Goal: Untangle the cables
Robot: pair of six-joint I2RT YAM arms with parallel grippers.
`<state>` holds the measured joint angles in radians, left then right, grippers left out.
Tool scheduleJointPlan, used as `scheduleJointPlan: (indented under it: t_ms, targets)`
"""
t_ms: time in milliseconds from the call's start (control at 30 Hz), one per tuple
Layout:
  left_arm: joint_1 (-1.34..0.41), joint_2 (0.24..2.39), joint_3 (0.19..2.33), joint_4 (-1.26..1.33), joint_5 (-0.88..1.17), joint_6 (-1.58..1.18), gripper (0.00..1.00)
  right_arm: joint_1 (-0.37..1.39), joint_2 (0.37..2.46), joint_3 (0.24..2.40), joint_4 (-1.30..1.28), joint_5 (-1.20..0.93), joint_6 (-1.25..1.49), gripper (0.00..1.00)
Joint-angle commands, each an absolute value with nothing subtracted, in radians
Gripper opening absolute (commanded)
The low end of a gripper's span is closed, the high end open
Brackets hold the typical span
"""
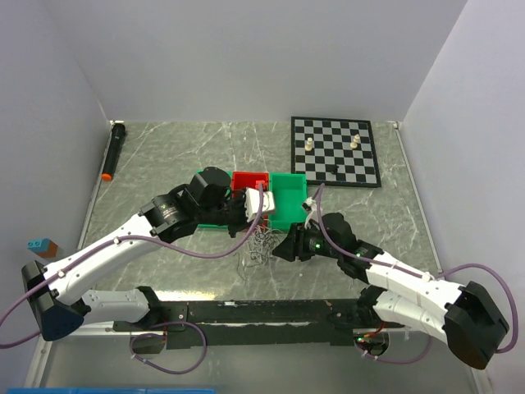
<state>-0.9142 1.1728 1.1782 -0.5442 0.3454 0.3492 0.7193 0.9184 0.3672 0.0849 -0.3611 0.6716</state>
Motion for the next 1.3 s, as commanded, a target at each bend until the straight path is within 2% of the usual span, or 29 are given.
scheduleJointPlan:
  t_ms: [0, 433, 533, 567, 633, 700, 733, 1067, 1267]
  targets:
    - [-0.919, 1.152, 1.192, -0.502, 0.351, 0.330, 0.01, 0.712, 0.959, 0.383, 0.138, -0.367, 0.684, 0.55]
    - [-0.919, 1.160, 1.198, -0.482, 0.347, 0.318, 0.01, 0.713, 0.994, 0.379, 0.192, -0.407, 0.696, 0.55]
    - [-0.919, 1.164, 1.203, -0.479, 0.350, 0.313, 0.01, 0.713, 1.006, 0.385, 0.196, -0.400, 0.701, 0.50]
    - [-0.920, 1.166, 1.207, -0.477, 0.348, 0.313, 0.01, 0.713, 1.011, 0.388, 0.196, -0.397, 0.703, 0.47]
    - [-0.919, 1.169, 1.213, -0.477, 0.345, 0.316, 0.01, 0.713, 1.026, 0.397, 0.190, -0.388, 0.703, 0.32]
    - [-0.919, 1.169, 1.216, -0.476, 0.336, 0.324, 0.01, 0.712, 1.034, 0.405, 0.186, -0.385, 0.700, 0.05]
    - [-0.919, 1.169, 1.218, -0.474, 0.333, 0.328, 0.01, 0.713, 1.034, 0.405, 0.180, -0.379, 0.701, 0.00]
    - [-0.914, 1.158, 1.235, -0.492, 0.288, 0.376, 0.01, 0.713, 0.966, 0.394, 0.063, -0.285, 0.684, 0.00]
    - [-0.910, 1.166, 1.391, -0.587, 0.187, 0.500, 0.01, 0.713, 0.999, 0.413, -0.061, -0.204, 0.699, 0.00]
